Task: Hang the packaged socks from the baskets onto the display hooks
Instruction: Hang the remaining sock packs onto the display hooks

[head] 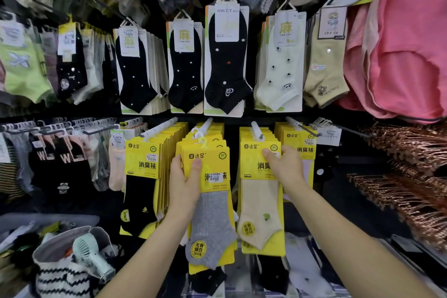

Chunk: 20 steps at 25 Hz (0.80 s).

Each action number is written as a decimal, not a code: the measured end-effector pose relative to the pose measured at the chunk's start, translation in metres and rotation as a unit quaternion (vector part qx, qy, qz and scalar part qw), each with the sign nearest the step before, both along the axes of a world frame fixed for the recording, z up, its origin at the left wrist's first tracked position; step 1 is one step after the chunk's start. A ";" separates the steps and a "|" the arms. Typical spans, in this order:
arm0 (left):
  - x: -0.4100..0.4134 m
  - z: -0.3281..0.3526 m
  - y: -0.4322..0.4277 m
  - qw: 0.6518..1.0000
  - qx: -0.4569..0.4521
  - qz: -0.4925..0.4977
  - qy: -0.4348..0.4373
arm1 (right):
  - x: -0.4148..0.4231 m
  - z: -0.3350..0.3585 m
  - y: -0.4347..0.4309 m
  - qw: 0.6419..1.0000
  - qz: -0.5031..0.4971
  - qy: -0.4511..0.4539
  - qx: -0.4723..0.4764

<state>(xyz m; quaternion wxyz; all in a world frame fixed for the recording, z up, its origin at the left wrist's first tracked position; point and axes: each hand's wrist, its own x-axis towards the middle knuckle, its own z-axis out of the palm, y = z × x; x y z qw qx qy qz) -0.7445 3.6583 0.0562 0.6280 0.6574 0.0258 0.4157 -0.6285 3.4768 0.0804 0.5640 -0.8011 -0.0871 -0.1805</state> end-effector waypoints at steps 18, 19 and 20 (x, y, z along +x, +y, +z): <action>0.016 0.001 -0.055 0.998 0.005 -0.069 -0.006 | -0.047 0.003 -0.005 0.992 0.117 -0.043 0.032; 0.017 0.000 -0.054 0.998 0.008 -0.065 -0.004 | -0.046 0.002 -0.010 0.990 0.132 -0.027 0.050; 0.018 -0.001 -0.052 0.998 0.014 -0.059 0.000 | -0.045 0.000 -0.013 0.988 0.144 -0.015 0.056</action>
